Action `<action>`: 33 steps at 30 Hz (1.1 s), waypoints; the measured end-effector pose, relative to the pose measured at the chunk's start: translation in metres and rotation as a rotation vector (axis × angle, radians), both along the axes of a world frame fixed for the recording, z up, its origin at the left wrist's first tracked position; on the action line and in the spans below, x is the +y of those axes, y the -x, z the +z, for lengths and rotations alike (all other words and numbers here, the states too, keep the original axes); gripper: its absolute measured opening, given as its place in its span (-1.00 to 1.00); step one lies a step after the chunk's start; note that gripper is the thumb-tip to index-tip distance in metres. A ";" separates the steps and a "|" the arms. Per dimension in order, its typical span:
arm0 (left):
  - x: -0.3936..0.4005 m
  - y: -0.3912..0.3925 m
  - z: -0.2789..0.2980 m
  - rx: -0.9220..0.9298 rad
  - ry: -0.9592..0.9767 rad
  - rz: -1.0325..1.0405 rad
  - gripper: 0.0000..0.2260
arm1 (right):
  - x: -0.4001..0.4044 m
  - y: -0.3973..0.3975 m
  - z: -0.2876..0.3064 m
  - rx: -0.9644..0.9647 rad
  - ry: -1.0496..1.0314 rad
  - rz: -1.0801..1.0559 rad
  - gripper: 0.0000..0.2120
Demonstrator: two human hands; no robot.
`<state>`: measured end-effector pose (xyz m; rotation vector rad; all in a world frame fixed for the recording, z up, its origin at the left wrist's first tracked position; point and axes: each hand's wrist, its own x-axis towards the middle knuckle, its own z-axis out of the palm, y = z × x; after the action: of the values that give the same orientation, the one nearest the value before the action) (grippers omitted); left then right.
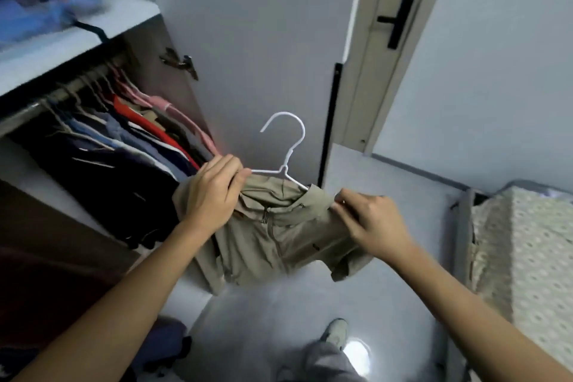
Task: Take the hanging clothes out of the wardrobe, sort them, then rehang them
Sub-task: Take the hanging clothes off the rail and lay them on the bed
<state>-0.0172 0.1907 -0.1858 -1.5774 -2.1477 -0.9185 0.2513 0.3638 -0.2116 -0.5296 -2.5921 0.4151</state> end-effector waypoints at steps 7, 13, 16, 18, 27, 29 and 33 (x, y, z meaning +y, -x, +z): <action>0.094 -0.153 -0.003 0.053 0.011 -0.330 -0.63 | 0.019 -0.195 -0.008 0.021 0.110 -0.345 -0.81; 0.189 -0.291 0.003 0.045 0.043 -0.625 -0.62 | 0.025 -0.344 0.007 0.021 0.143 -0.526 -0.66; 0.228 -0.357 0.002 0.025 0.052 -0.750 -0.61 | 0.028 -0.401 0.006 0.009 0.129 -0.653 -0.68; 0.251 -0.398 0.001 0.024 0.053 -0.844 -0.60 | 0.031 -0.438 0.001 0.040 0.114 -0.749 -0.73; 0.317 -0.530 -0.011 -0.008 0.288 -1.260 -0.61 | -0.009 -0.557 -0.009 0.114 0.050 -1.163 -0.66; 0.328 -0.555 -0.013 -0.018 0.333 -1.333 -0.57 | -0.022 -0.574 -0.014 0.122 0.052 -1.246 -0.65; 0.351 -0.593 -0.023 0.018 0.432 -1.449 -0.63 | -0.051 -0.594 -0.019 0.156 0.072 -1.426 -0.68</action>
<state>0.5758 0.5420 -0.2088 -3.3565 -0.8867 -0.6774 0.8449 0.3125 -0.2309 -1.9781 -1.4682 0.0222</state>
